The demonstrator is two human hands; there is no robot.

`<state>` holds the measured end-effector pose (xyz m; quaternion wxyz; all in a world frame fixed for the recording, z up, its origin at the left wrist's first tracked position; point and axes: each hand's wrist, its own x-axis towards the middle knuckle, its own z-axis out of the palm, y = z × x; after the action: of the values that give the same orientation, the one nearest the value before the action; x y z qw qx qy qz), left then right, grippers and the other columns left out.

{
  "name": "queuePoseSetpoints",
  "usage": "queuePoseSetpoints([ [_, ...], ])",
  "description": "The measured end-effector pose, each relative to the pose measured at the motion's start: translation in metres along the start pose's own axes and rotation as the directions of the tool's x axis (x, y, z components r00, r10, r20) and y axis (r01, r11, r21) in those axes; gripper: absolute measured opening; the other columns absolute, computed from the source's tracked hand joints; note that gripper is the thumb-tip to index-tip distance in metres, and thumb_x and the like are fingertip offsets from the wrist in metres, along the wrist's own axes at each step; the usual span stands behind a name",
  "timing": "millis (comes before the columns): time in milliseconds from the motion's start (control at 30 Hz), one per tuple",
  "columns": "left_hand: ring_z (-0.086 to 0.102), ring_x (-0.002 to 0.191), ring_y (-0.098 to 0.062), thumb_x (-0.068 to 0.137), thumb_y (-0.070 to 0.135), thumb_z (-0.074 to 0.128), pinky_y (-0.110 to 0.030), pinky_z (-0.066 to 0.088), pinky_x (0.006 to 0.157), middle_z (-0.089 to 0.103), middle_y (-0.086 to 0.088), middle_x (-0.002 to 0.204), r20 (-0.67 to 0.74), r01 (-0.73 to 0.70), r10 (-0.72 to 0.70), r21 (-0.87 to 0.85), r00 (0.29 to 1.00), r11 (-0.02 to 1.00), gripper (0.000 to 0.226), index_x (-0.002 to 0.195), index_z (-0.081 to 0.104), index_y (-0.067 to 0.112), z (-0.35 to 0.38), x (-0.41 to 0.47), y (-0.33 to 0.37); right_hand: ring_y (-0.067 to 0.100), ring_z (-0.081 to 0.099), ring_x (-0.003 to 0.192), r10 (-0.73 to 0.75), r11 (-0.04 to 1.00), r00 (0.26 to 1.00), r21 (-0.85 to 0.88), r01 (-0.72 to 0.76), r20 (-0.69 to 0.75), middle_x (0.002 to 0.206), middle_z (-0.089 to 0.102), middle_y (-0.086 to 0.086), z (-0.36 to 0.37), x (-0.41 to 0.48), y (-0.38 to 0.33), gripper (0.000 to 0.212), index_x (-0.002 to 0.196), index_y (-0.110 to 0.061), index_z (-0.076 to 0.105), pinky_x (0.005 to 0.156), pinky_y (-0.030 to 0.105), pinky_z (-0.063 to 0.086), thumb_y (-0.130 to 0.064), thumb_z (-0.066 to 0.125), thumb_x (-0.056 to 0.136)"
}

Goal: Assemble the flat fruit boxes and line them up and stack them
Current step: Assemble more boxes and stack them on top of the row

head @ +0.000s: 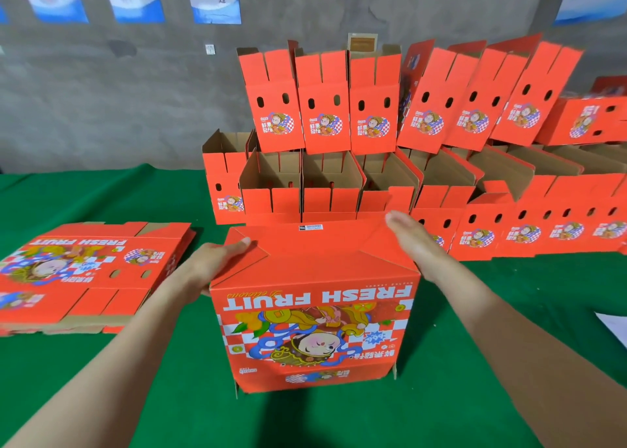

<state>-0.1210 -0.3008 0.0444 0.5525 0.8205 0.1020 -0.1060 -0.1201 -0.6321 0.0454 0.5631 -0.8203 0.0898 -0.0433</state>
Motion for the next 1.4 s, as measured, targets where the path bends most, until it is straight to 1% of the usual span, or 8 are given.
queuePoseSetpoints([
  [167,0.069,0.072,-0.037,0.08,0.065,0.058,-0.049,0.056,0.081,0.072,-0.021,0.08,-0.121,-0.009,0.023,0.118,0.992,0.993,0.062,0.084,0.07,0.004,-0.004,-0.012,-0.003,0.023,0.068,0.082,0.286,0.958,0.939,-0.059,-0.279,0.189,0.082,0.073,0.007,-0.002,-0.046,0.059,0.036,0.089,-0.01,0.061,0.091,0.054,0.051,-0.041,0.044,0.098],
  [533,0.05,0.051,-0.018,0.096,0.05,0.044,-0.029,0.037,0.056,0.056,-0.012,0.055,-0.344,-0.25,0.28,0.129,0.896,0.96,0.061,0.067,0.061,0.0,-0.029,-0.041,-0.035,0.014,0.064,0.066,0.194,0.944,0.937,-0.315,-0.098,0.29,0.091,0.065,-0.005,-0.014,-0.084,0.004,0.034,0.093,-0.036,0.052,0.067,0.034,0.06,-0.063,0.031,0.094],
  [700,0.025,0.025,-0.009,0.098,0.05,0.037,-0.011,0.012,0.03,0.03,0.006,0.03,-0.558,-0.291,0.209,-0.061,0.803,0.955,0.057,0.051,0.032,0.017,-0.036,-0.044,-0.073,0.03,0.071,0.067,0.114,0.966,0.913,-0.26,-0.01,0.391,0.151,0.035,0.005,-0.001,-0.096,-0.026,0.086,0.144,-0.046,0.019,0.052,0.03,0.056,-0.086,0.032,0.068],
  [867,0.046,0.068,-0.017,0.098,0.054,0.029,-0.02,0.046,0.057,0.058,-0.009,0.066,-0.667,-0.336,0.051,-0.307,0.743,0.891,0.061,0.073,0.058,0.007,-0.029,-0.053,-0.102,0.026,0.07,0.059,-0.045,0.994,0.9,-0.075,0.085,0.434,0.155,0.028,0.009,0.017,-0.106,-0.05,0.106,0.143,-0.054,0.011,0.054,0.03,0.056,-0.083,0.053,0.051],
  [967,0.055,0.099,-0.021,0.095,0.062,0.023,-0.041,0.045,0.096,0.062,-0.011,0.108,-0.676,-0.333,-0.065,-0.442,0.734,0.833,0.073,0.116,0.06,0.002,-0.027,-0.05,-0.111,0.015,0.062,0.051,-0.206,0.974,0.892,0.0,0.225,0.403,0.109,0.063,0.008,0.026,-0.11,-0.06,0.103,0.136,-0.053,0.026,0.046,0.025,0.048,-0.078,0.064,0.044],
  [1033,0.055,0.101,-0.02,0.094,0.064,0.022,-0.034,0.043,0.091,0.058,-0.009,0.112,-0.689,-0.342,-0.134,-0.508,0.712,0.791,0.075,0.122,0.057,0.004,-0.027,-0.046,-0.113,0.009,0.058,0.049,-0.321,0.941,0.863,0.028,0.338,0.39,0.075,0.059,-0.001,0.034,-0.11,-0.067,0.082,0.12,-0.061,0.034,0.044,0.024,0.046,-0.069,0.073,0.048],
  [1200,0.054,0.109,-0.028,0.101,0.047,0.025,-0.048,0.036,0.104,0.051,-0.022,0.136,-0.618,-0.344,-0.145,-0.6,0.772,0.722,0.058,0.13,0.048,0.001,-0.034,-0.035,-0.104,-0.008,0.05,0.065,-0.495,0.841,0.788,-0.024,0.54,0.366,0.093,0.049,-0.019,0.061,-0.106,-0.097,0.07,0.098,-0.072,0.035,0.069,0.023,0.046,-0.043,0.084,0.057],
  [1400,0.046,0.126,-0.037,0.087,0.072,0.032,-0.065,0.041,0.092,0.049,-0.011,0.138,-0.239,-0.139,-0.147,-0.86,0.96,0.491,0.075,0.137,0.04,0.016,-0.05,-0.029,-0.081,0.028,0.054,0.079,-0.609,0.588,0.707,-0.393,0.707,0.36,0.094,0.033,-0.01,0.12,-0.093,-0.125,0.069,0.116,-0.061,0.028,0.077,0.032,0.036,-0.032,0.072,0.072],
])
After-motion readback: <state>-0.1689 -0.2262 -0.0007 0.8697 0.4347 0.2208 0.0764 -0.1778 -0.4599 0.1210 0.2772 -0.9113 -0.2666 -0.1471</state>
